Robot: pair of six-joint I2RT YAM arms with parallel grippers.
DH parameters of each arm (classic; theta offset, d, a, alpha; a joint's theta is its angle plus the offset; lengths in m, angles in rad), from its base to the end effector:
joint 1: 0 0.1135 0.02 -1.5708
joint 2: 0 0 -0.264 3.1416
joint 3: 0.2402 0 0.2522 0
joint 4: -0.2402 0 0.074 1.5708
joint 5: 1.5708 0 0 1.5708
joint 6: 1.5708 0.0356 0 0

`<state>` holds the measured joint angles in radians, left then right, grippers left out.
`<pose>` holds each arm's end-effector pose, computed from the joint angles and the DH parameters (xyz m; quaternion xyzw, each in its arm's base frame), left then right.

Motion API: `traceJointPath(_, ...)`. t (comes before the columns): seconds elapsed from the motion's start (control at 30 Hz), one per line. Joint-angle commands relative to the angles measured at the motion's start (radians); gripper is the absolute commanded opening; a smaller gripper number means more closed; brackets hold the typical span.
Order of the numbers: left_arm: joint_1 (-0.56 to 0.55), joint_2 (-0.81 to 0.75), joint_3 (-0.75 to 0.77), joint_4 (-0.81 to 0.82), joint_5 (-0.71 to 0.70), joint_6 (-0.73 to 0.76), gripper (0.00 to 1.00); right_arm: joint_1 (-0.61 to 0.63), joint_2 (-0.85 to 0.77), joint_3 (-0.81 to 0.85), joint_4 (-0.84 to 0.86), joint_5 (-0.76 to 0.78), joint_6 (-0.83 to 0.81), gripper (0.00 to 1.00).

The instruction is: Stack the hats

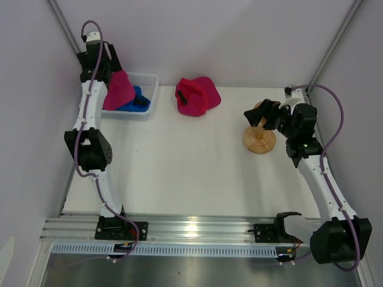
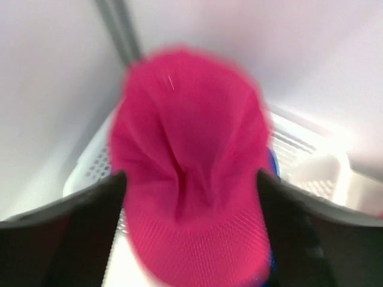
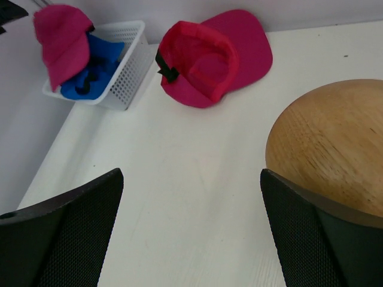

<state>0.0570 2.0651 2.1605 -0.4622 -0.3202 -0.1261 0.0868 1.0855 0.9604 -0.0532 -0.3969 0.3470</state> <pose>0.4826 0.0388 0.3903 -0.1643 0.8020 0.1120 0.5633 0.2504 0.0356 0.3570 -0.0278 0.7622 0.2830 0.5815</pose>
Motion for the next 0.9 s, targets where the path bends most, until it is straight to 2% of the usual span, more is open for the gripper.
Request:
traceJointPath(0.0,0.006,-0.013,0.093,0.017,-0.014,-0.006,1.0,0.005,0.04,0.073,0.041,0.023,-0.045,0.99)
traceJointPath(0.07,0.003,-0.025,0.113,-0.021,0.01,-0.026,0.99,0.007,0.069,0.083,0.041,0.013,-0.054,0.99)
traceJointPath(0.23,-0.046,-0.132,0.065,-0.024,0.344,-0.083,1.0,0.013,0.108,0.095,0.076,0.006,-0.062,0.99)
traceJointPath(0.27,-0.116,-0.137,0.061,-0.024,0.361,-0.072,0.99,0.014,0.113,0.098,0.073,0.012,-0.063,0.99)
traceJointPath(0.33,-0.193,-0.128,0.067,-0.029,0.346,-0.022,0.99,0.014,0.117,0.107,0.061,0.024,-0.071,0.99)
traceJointPath(0.37,-0.266,-0.116,0.067,-0.03,0.328,-0.012,1.0,0.014,0.114,0.109,0.058,0.042,-0.078,0.99)
traceJointPath(0.47,-0.368,-0.034,0.096,-0.026,0.25,-0.024,0.99,0.014,0.088,0.109,0.009,0.105,-0.095,0.99)
traceJointPath(0.57,-0.396,0.062,0.168,-0.073,0.25,-0.13,0.99,0.014,0.048,0.1,-0.043,0.219,-0.109,0.99)
traceJointPath(0.67,-0.436,0.114,0.112,-0.043,0.213,-0.237,1.0,0.008,-0.024,0.054,-0.037,0.328,-0.12,0.99)
traceJointPath(0.87,-0.46,0.216,0.11,-0.035,0.075,-0.288,0.99,0.005,-0.065,0.038,-0.036,0.322,-0.157,1.0)
